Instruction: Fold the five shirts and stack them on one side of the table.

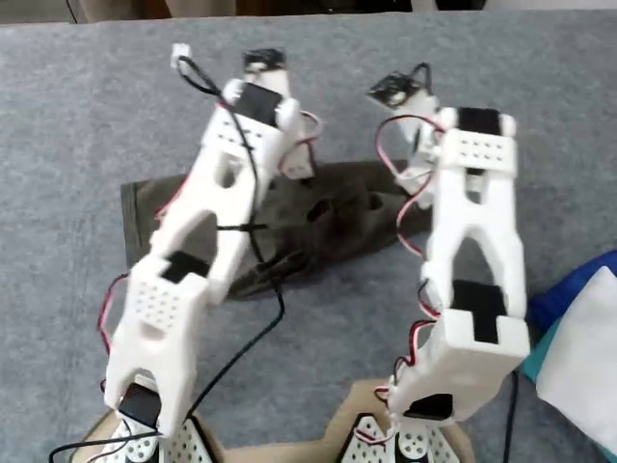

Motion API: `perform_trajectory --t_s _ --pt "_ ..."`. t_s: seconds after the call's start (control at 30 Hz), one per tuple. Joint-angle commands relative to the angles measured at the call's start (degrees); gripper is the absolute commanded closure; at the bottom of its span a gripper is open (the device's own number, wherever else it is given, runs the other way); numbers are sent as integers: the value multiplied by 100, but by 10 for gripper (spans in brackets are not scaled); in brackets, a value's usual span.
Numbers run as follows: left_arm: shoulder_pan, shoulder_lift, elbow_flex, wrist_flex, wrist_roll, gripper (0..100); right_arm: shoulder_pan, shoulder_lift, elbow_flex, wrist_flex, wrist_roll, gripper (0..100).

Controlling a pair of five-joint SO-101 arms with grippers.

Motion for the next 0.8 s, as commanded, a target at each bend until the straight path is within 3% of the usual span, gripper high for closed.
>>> perform_trajectory --t_s 0.0,0.23,0.57,0.77 --pt "-580 -884 475 70 -167 822 -409 -233 22 -211 -158 993" --pt "-1635 -1033 1495 0 -1002 981 -558 119 664 -721 -255 993" --pt "-1855 -699 3613 -1934 -1143 979 743 585 1244 -1327 237 993" --pt "-1785 -699 4176 -2532 -1257 978 910 382 1279 -1292 615 994"
